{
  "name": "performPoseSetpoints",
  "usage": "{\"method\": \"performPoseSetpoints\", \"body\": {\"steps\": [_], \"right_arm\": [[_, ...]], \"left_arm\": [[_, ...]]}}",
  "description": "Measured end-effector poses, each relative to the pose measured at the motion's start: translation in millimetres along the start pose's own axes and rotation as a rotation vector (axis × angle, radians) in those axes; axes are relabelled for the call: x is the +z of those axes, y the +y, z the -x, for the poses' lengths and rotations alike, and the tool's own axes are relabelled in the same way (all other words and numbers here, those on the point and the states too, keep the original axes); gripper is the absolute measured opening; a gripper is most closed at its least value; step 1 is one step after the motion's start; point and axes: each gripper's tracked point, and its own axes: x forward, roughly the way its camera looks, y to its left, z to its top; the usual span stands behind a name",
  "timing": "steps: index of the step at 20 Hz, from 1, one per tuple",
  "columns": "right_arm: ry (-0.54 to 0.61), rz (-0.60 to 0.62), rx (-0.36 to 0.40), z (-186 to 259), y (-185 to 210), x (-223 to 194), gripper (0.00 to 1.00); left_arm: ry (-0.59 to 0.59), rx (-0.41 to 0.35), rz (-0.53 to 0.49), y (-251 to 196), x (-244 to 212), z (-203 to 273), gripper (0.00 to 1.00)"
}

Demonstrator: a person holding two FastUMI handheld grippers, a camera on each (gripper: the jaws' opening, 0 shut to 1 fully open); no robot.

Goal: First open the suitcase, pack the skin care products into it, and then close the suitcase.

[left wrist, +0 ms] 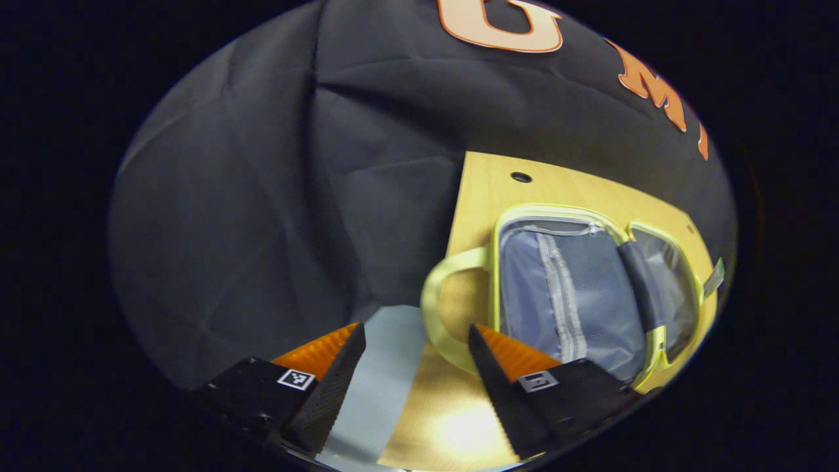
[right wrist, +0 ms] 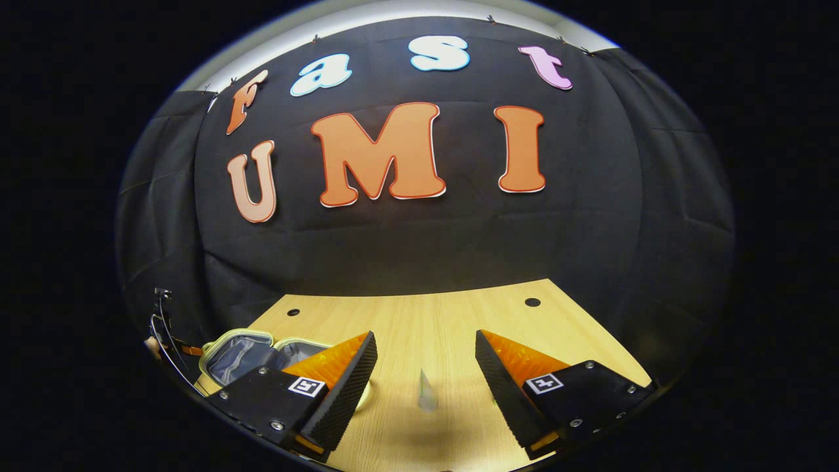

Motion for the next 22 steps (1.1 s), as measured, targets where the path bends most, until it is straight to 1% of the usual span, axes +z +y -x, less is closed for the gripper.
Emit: {"method": "performPoseSetpoints", "body": {"steps": [2, 5, 6, 8, 10, 11, 12, 14, 15, 17, 18, 20, 22], "right_arm": [[-0.002, 0.013, -0.009, 2, -10, 1, 0.96], [-0.008, 0.048, -0.013, 0, -28, 3, 0.96], [-0.007, 0.057, -0.013, 0, -34, 2, 0.95], [-0.001, 0.066, -0.006, -4, -42, 0, 0.96], [0.014, 0.056, 0.007, -4, -48, -5, 0.96], [0.018, 0.044, 0.015, -2, -50, -6, 0.96], [0.021, 0.037, 0.021, 1, -52, -7, 0.96], [0.014, 0.041, 0.003, 7, -64, -8, 0.96], [0.011, 0.041, -0.014, 9, -72, -8, 0.96], [0.013, 0.021, -0.033, 14, -81, -12, 0.96], [0.019, 0.009, -0.039, 17, -85, -15, 0.95], [0.03, -0.002, -0.062, 21, -96, -21, 0.96], [0.04, -0.004, -0.099, 26, -111, -28, 0.96]], "left_arm": [[-0.069, 0.033, 0.002, -9, 25, 26, 1.0], [-0.227, 0.103, 0.035, -36, 69, 77, 1.0], [-0.276, 0.108, 0.055, -50, 85, 102, 0.99], [-0.379, 0.101, 0.062, -98, 113, 149, 0.99], [-0.433, 0.093, 0.051, -152, 123, 175, 0.99], [-0.456, 0.063, 0.056, -189, 125, 186, 0.99], [-0.482, 0.018, 0.059, -225, 129, 200, 0.99], [-0.511, -0.057, 0.052, -291, 135, 215, 0.99], [-0.52, -0.104, 0.054, -330, 138, 218, 0.99], [-0.539, -0.23, 0.055, -415, 134, 228, 0.99], [-0.538, -0.277, 0.044, -450, 128, 230, 0.99], [-0.529, -0.362, -0.013, -513, 117, 231, 0.99], [-0.502, -0.413, -0.073, -559, 102, 225, 0.99]]}}
